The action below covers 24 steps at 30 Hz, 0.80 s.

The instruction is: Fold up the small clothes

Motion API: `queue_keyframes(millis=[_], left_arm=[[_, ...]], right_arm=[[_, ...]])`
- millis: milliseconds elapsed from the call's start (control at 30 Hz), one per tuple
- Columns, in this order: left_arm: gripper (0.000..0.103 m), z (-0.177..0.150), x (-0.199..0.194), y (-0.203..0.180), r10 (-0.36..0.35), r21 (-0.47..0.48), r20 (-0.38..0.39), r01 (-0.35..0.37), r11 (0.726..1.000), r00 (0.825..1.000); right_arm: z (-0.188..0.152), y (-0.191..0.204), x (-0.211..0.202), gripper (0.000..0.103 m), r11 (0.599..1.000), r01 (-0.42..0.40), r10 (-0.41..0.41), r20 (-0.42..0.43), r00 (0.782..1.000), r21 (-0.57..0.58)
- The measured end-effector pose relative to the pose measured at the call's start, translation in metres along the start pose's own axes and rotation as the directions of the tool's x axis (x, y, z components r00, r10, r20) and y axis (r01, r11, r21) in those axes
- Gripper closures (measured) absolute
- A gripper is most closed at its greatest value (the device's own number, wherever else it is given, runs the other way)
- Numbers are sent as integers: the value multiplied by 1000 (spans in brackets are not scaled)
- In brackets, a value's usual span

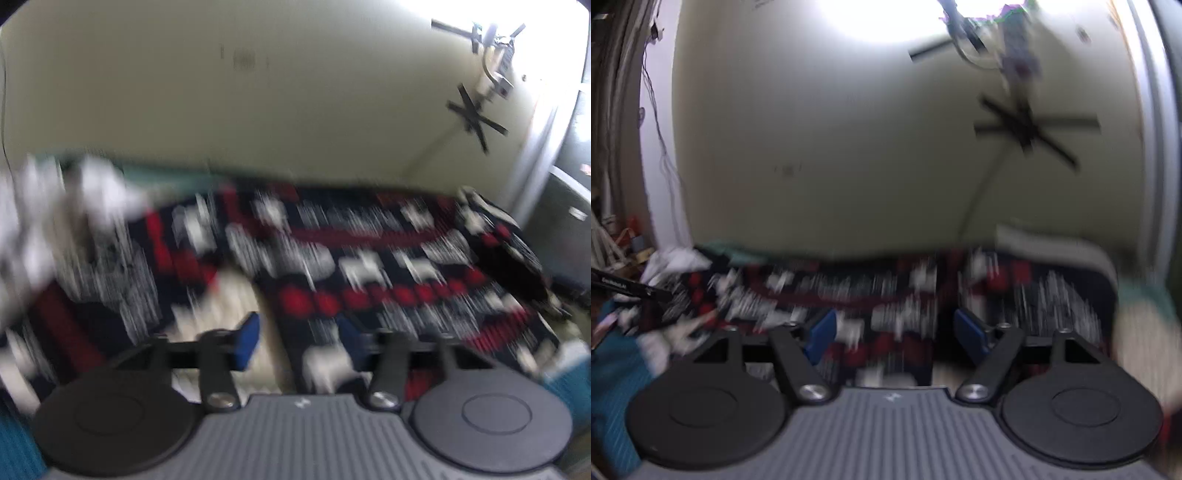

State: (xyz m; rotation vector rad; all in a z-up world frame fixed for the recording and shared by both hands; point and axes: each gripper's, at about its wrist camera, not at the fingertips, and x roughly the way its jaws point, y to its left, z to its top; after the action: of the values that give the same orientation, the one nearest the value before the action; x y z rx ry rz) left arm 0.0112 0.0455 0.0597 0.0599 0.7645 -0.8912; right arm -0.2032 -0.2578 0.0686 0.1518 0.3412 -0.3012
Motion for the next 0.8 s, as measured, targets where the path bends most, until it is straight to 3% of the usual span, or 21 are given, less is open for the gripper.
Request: queue_keyframes(millis=[100,167,200,233,267,333,367,400,433,467,500,567,600,633,667,700,733,767,800], left_arm=[[44,-32,5,-4,-21,11,-63,21,1000,998],[39,-44,15,-10,-28,14,-106,29,999,994],[29,-47,12,-14,-20,26,-83,22,999,996],[28,-46,13,-20,-25,38,-83,28,999,996],[31,-44,16,-24,-45,42,-89,49,998,995],[47,-39,25,-33,-55,45,-92,60,997,994],[69,-38,31,-38,-41,61,-90,46,997,995],[77,-35,34,-41,-31,76,-98,39,996,995],[82,-29,34,-42,-35,68,-110,43,997,993],[83,-21,30,-41,-47,51,-108,53,997,993],[83,-12,22,-39,-57,37,-81,60,998,995],[83,14,-9,-30,-69,1,11,69,998,998],[83,26,-25,-25,-91,-25,52,93,995,994],[82,38,-42,-19,-112,-48,92,117,992,989],[78,45,-52,-16,-109,-60,119,117,991,987],[69,49,-61,-12,-87,-70,155,99,993,984],[60,50,-69,-8,-54,-71,187,68,995,981],[49,48,-73,-4,-23,-67,210,38,997,977],[49,44,-73,0,-2,-66,217,17,998,976]], right_arm=[[-37,-7,-29,19,999,-29,29,-33,999,17],[-49,5,-40,17,996,-28,23,-68,997,-83],[-53,13,-42,17,987,-32,18,-92,996,-155],[-56,21,-41,17,976,-41,18,-111,994,-215],[-57,30,-39,17,959,-49,15,-121,992,-279],[-61,42,-32,18,925,-47,0,-122,992,-377],[-61,46,-25,23,918,-53,0,-135,991,-394],[-59,47,-14,52,922,-75,6,-179,984,-380],[-58,48,-2,95,931,-101,13,-245,969,-352],[-58,49,7,97,940,-106,5,-297,955,-326],[-52,50,9,98,949,-96,5,-291,957,-300],[-34,41,-1,98,970,-233,203,-301,932,-69],[-23,35,-12,98,932,-354,360,-244,900,70],[-15,34,-24,93,878,-457,476,-174,862,140],[-9,34,-35,81,834,-528,548,-121,828,163],[-6,35,-45,55,803,-573,590,-84,803,161],[-6,36,-53,15,795,-590,602,-56,797,142],[-9,35,-59,9,803,-585,592,-34,805,116],[-16,33,-64,13,825,-559,562,-9,827,86]])
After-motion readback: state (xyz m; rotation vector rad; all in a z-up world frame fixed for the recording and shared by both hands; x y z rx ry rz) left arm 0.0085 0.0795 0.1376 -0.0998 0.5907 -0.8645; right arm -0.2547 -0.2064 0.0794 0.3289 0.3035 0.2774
